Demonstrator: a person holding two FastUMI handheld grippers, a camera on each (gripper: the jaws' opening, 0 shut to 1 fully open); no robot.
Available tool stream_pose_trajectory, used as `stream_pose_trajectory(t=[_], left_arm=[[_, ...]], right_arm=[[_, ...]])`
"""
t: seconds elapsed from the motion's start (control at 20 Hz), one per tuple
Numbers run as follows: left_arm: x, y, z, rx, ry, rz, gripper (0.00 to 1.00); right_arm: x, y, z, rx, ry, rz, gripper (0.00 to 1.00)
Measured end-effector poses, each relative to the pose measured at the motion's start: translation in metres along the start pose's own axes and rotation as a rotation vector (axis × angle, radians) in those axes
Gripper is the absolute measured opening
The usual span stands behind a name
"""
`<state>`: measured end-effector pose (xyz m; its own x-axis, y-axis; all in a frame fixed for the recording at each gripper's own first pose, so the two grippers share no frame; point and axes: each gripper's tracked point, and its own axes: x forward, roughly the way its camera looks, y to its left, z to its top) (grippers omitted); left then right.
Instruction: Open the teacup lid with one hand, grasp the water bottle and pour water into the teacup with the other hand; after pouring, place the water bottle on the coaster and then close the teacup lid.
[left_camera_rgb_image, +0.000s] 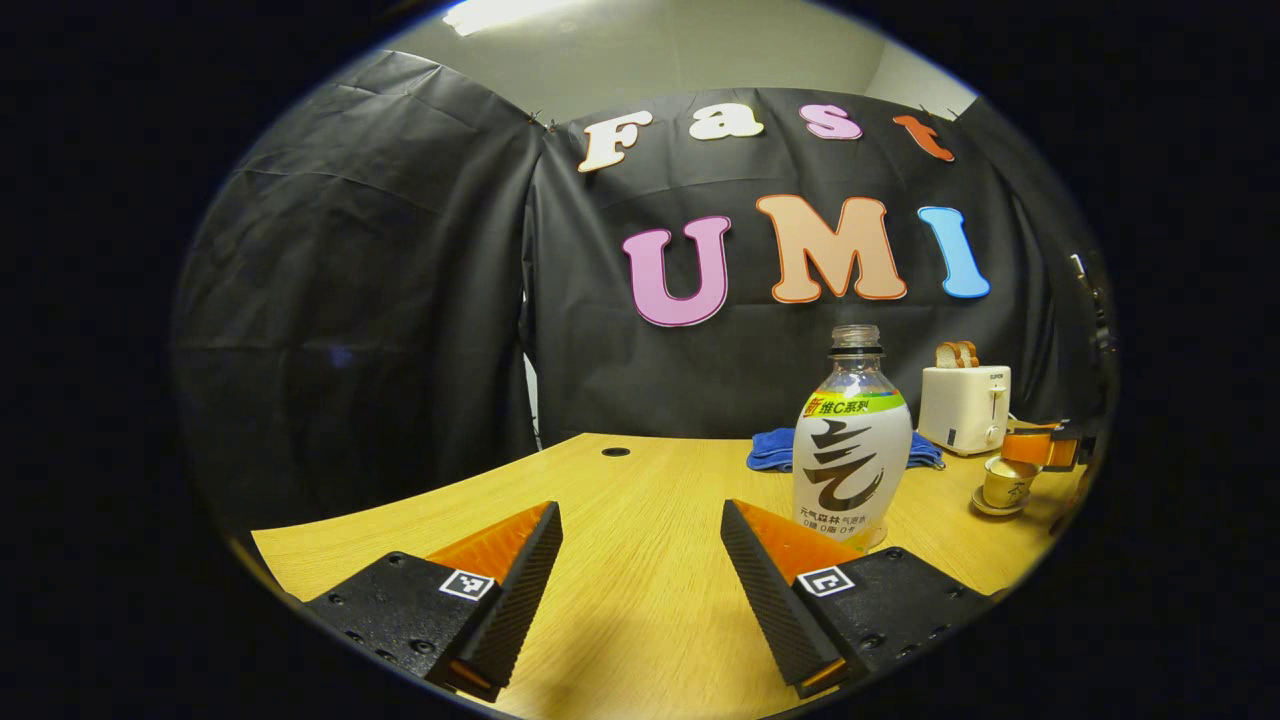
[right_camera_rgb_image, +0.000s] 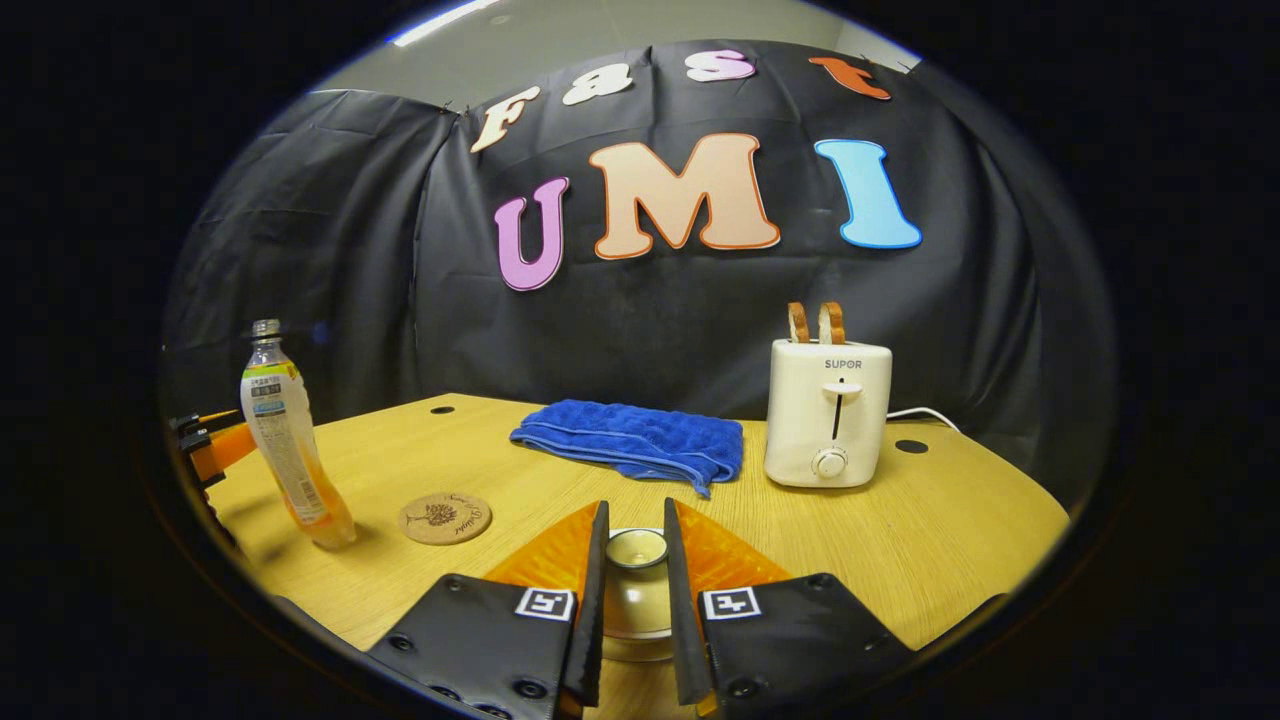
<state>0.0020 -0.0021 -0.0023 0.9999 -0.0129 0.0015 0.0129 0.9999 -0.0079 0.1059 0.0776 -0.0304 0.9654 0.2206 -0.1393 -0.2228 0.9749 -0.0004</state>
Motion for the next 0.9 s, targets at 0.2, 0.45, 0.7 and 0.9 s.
stream_pose_trajectory(t=[0.2,0.45,0.7,0.9], left_arm=[[0.000,0.000,0.000,0.000,0.000,0.000,0.94],[0.000,-0.001,0.000,0.000,-0.001,-0.004,0.94],[-0.003,-0.006,0.001,-0.001,-0.001,-0.040,0.94],[-0.011,-0.016,0.000,-0.003,-0.002,-0.101,0.94]], right_arm=[[-0.007,-0.005,0.006,0.006,-0.047,-0.021,0.31],[-0.023,-0.010,0.010,0.009,-0.088,-0.039,0.34],[-0.044,-0.019,0.015,0.010,-0.126,-0.051,0.32],[-0.057,-0.029,0.014,0.009,-0.133,-0.071,0.32]])
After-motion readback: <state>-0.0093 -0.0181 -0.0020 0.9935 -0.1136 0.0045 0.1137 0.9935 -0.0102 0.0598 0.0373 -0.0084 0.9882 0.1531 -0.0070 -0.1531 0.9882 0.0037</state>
